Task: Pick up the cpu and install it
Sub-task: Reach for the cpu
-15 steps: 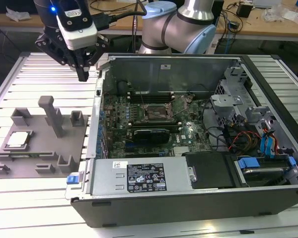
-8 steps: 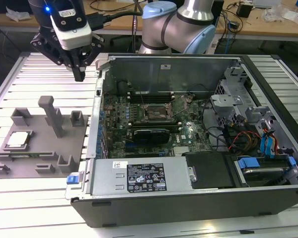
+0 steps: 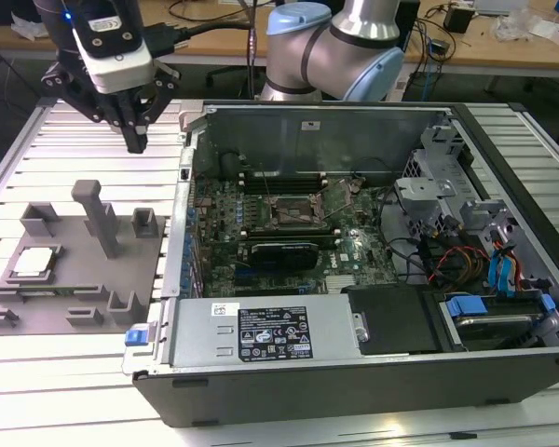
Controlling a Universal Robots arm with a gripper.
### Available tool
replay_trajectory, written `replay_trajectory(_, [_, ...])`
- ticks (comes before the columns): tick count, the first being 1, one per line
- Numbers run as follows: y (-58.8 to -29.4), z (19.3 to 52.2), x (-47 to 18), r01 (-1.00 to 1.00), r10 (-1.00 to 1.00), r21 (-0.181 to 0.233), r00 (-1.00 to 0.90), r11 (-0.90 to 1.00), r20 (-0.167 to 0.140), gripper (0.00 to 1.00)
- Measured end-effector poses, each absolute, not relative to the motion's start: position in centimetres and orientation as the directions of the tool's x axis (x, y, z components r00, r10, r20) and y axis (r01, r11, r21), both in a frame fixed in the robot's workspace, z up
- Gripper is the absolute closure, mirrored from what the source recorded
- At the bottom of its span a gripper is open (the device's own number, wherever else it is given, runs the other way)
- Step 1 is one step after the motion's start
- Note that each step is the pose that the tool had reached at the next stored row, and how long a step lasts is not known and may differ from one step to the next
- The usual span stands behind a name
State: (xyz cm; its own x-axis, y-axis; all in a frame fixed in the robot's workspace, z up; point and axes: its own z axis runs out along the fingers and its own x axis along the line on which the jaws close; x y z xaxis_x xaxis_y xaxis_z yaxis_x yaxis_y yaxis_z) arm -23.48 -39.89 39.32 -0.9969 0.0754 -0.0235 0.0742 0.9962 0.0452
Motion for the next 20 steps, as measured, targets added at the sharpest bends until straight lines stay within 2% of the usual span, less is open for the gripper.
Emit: replay_trajectory(20, [-39.9,39.3,-27.8,0.074,0.075,0.046,-0.997,0.996,-0.024,0.89])
